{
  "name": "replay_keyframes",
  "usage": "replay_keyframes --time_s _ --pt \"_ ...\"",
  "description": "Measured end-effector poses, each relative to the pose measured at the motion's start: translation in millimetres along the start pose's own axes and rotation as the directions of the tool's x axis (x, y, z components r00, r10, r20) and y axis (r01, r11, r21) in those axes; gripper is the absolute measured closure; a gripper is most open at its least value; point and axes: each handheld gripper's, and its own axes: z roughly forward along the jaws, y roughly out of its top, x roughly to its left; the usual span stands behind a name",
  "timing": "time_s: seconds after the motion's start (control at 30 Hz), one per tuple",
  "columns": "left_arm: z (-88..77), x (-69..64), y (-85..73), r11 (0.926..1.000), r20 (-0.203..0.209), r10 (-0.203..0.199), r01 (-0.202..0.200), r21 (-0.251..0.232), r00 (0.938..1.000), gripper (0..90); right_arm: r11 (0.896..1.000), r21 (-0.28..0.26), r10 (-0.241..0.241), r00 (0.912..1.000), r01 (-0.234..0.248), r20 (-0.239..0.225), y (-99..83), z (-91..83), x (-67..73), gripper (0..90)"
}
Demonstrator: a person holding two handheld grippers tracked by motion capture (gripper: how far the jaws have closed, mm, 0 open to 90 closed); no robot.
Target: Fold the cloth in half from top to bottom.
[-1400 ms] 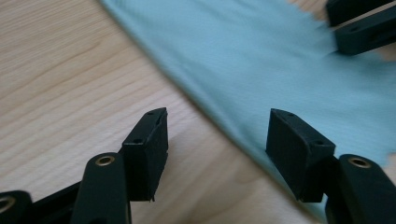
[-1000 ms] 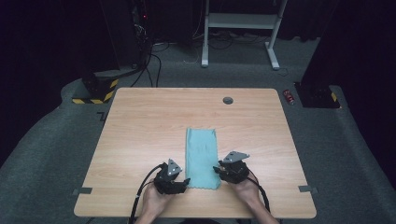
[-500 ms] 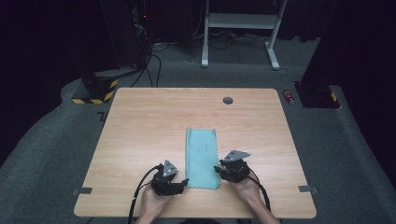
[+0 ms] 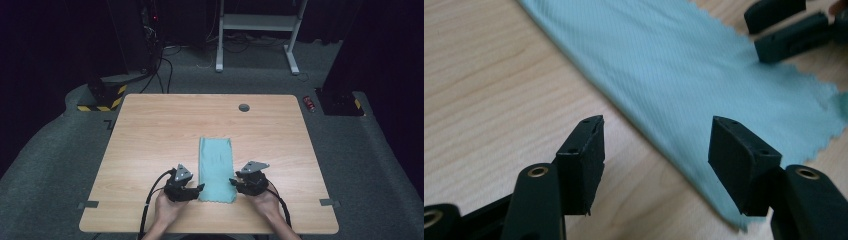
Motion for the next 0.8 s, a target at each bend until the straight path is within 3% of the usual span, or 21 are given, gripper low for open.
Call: replay_keyframes --time_s 0.23,0.37,0.57,0.8 --pt "16.0 7.5 24.2 0.9998 -0.020 0.004 -0.004 -0.022 0.9998 40.5 1.000 -0.003 0.005 1.0000 -0.005 -0.001 -0.3 0.0 -3.1 58.6" --pt "24.5 16.2 38.8 0.9973 0.017 -0.035 0.036 -0.064 0.9993 42.7 1.000 -0.003 -0.021 0.9998 0.021 0.007 -0.9 0.4 -0.6 55.5" --pt "45.7 19.9 56.2 0.9985 0.013 0.024 -0.024 -0.049 0.9996 43.9 1.000 -0.013 -0.024 0.9997 0.024 -0.002 -2.3 0.6 -2.2 53.8" --pt "64.6 37.5 62.2 0.9986 -0.028 -0.039 0.038 -0.036 0.9989 42.6 1.000 -0.019 -0.014 0.9999 0.014 -0.004 -2.6 1.7 -4.7 45.8"
